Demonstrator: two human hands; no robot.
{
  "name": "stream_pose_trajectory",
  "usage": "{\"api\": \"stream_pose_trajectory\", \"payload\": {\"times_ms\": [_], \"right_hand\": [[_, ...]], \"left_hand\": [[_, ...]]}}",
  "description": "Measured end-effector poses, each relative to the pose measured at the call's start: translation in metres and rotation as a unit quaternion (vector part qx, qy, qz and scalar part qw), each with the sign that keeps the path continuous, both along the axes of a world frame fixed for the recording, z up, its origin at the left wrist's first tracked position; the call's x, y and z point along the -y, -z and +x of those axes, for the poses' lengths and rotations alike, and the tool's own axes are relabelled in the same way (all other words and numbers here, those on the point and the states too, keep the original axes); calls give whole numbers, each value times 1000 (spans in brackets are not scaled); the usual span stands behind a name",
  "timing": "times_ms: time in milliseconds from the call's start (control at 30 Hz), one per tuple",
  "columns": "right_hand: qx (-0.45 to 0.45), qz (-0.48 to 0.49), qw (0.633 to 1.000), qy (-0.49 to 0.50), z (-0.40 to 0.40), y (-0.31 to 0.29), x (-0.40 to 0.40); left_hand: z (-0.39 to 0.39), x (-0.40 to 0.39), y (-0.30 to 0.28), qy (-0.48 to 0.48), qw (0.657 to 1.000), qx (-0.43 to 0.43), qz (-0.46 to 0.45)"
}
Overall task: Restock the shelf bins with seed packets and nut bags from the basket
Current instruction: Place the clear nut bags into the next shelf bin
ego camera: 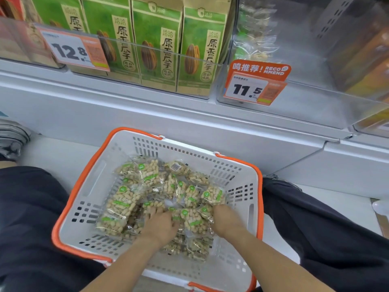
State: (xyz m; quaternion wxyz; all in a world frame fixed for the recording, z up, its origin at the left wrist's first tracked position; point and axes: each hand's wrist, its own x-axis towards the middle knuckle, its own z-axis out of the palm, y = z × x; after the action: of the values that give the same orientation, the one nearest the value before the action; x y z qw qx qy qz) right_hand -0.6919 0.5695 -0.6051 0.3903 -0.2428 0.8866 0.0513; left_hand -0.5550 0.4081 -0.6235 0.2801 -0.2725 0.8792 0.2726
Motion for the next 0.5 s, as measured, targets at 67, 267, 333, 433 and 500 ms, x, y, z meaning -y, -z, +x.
{"api": "stream_pose_trajectory", "payload": {"times_ms": [67, 267, 333, 433, 500], "right_hand": [[13, -4, 999, 33, 4, 0, -1], [56, -118, 985, 112, 10, -13, 20], [73, -144, 979, 120, 15, -16, 26], [79, -160, 975, 130, 19, -14, 23], [95, -178, 968, 151, 15, -11, 18]], "left_hand": [[-1, -5, -1, -19, 1000, -13, 6], [-5, -12, -4, -64, 996, -23, 64], [-5, -12, -2, -72, 995, -23, 61], [-7, -17, 0, -116, 988, -37, 91], [-8, -21, 0, -156, 979, -46, 121]]}}
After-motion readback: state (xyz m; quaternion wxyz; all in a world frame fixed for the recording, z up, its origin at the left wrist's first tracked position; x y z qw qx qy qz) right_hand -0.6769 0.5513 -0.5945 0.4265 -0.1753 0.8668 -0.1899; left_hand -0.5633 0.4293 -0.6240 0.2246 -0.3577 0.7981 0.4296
